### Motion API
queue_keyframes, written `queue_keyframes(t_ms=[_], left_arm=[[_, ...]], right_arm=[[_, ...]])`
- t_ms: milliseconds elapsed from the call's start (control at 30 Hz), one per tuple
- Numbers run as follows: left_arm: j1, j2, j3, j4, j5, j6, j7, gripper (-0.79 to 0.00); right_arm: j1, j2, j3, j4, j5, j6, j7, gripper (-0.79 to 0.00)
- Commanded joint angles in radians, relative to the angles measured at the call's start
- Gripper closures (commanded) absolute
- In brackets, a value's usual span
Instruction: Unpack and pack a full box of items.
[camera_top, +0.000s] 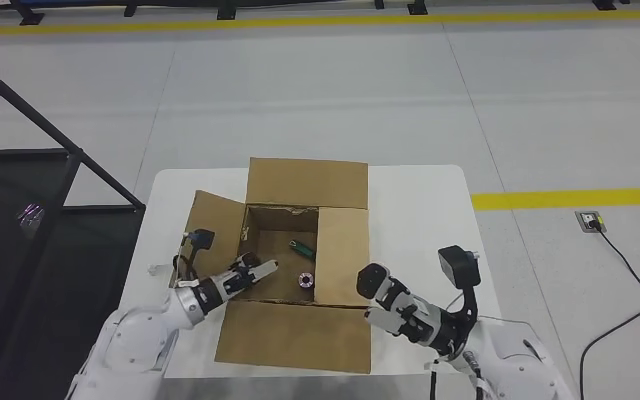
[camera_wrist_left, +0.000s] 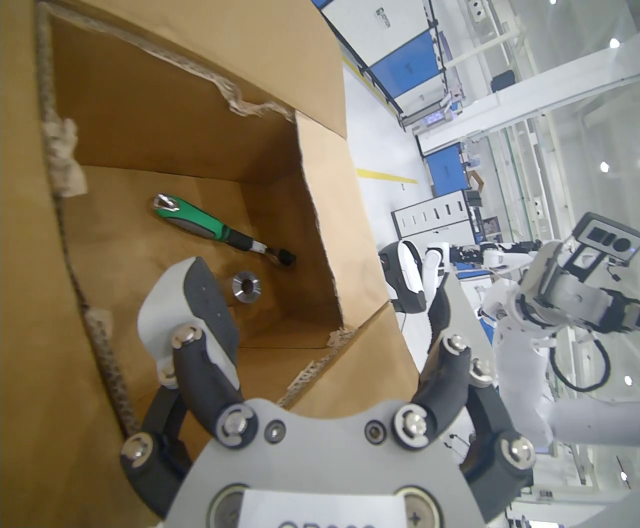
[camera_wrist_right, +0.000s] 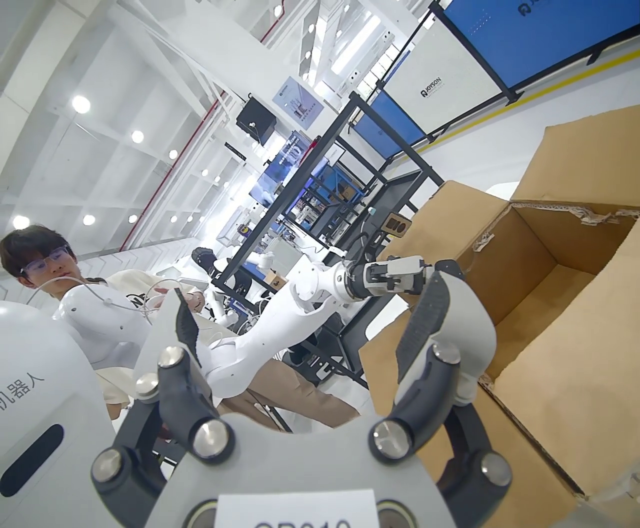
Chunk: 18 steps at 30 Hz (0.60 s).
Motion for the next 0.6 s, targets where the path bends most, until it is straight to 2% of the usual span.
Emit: queue_keyframes(t_ms=[0,300,467,567], left_arm=[[-0.018,0.001,0.012,-0.011,-0.034,0.016,-0.038,-0.785],[-0.136,-0.006,0.146,0.001,-0.044,0.147,-0.151,-0.785],[-0.225,-0.023,0.248,0.104,-0.016,0.197,-0.123,-0.785],[-0.279,-0.038,0.303,0.191,-0.059,0.193,-0.107,-0.785]], right_arm=[[-0.002,0.002,0.005,-0.002,0.006,-0.004,-0.005,-0.785],[-0.039,0.013,0.027,-0.016,0.014,-0.028,-0.024,-0.785],[-0.066,0.019,0.051,-0.021,0.025,-0.05,-0.038,-0.785],[-0.084,0.023,0.067,-0.025,0.032,-0.063,-0.044,-0.785]])
